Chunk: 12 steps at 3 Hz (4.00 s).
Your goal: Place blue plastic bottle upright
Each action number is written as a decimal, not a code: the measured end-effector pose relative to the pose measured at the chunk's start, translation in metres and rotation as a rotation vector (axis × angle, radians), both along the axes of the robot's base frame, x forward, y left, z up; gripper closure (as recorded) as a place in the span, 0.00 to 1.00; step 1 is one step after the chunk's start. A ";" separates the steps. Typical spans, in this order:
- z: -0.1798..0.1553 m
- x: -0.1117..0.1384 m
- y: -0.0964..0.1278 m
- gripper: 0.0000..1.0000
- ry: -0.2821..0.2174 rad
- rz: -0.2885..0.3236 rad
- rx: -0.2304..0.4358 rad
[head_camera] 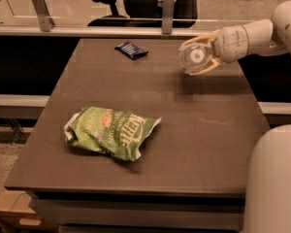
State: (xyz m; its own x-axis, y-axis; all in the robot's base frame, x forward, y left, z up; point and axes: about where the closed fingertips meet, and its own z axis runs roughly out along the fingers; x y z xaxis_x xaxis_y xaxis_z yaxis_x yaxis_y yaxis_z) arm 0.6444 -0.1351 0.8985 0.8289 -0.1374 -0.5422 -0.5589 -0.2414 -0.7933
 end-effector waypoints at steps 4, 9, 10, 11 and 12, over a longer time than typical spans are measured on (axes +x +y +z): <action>0.014 -0.042 -0.013 1.00 0.105 0.015 0.050; 0.026 -0.123 0.009 1.00 0.327 -0.143 -0.057; 0.027 -0.158 0.024 1.00 0.360 -0.151 -0.067; 0.030 -0.170 0.027 1.00 0.380 -0.123 -0.013; 0.048 -0.161 0.016 1.00 0.381 -0.091 0.091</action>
Offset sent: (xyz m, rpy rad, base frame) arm -0.0104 -0.0161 0.0091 -0.0655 0.0406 -0.0150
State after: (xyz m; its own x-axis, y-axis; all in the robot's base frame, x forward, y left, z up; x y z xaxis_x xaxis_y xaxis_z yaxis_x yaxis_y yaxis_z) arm 0.4831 -0.1191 0.9464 0.5526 -0.1380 -0.8219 -0.8332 -0.1160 -0.5407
